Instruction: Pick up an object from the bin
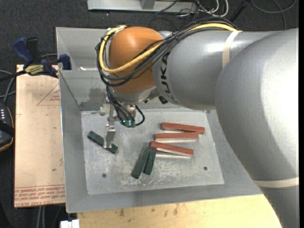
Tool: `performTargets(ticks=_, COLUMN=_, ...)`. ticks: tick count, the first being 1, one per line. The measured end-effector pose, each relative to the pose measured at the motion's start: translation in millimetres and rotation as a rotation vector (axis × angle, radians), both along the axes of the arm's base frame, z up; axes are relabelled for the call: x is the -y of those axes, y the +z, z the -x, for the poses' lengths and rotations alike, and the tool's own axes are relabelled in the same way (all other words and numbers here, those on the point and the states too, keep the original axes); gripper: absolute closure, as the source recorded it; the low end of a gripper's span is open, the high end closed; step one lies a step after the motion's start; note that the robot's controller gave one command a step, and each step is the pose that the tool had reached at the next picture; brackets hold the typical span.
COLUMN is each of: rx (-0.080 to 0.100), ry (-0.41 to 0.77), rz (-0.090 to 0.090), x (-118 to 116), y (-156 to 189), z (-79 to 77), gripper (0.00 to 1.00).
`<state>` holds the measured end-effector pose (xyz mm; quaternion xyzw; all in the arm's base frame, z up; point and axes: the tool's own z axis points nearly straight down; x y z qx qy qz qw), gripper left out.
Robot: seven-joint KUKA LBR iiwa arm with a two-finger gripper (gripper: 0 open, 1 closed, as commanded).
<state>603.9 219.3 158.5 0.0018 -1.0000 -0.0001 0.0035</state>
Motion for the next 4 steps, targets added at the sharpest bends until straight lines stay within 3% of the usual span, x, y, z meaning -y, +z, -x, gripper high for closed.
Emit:
performTargets(ticks=1, rx=0.007, ry=-0.003, rz=-0.001, x=0.8, y=4.6, z=-2.1, gripper=0.00)
performTargets(ticks=2, rx=0.020, ry=0.025, rz=-0.007, x=-4.5, y=-80.6, z=15.0, gripper=1.00)
performTargets(ticks=3, rx=0.020, ry=0.025, rz=-0.007, x=-4.4, y=-80.6, z=15.0, gripper=1.00)
performTargets(ticks=4, rx=0.007, ry=0.027, rz=-0.001, x=-10.8, y=-49.0, z=10.9, gripper=1.00)
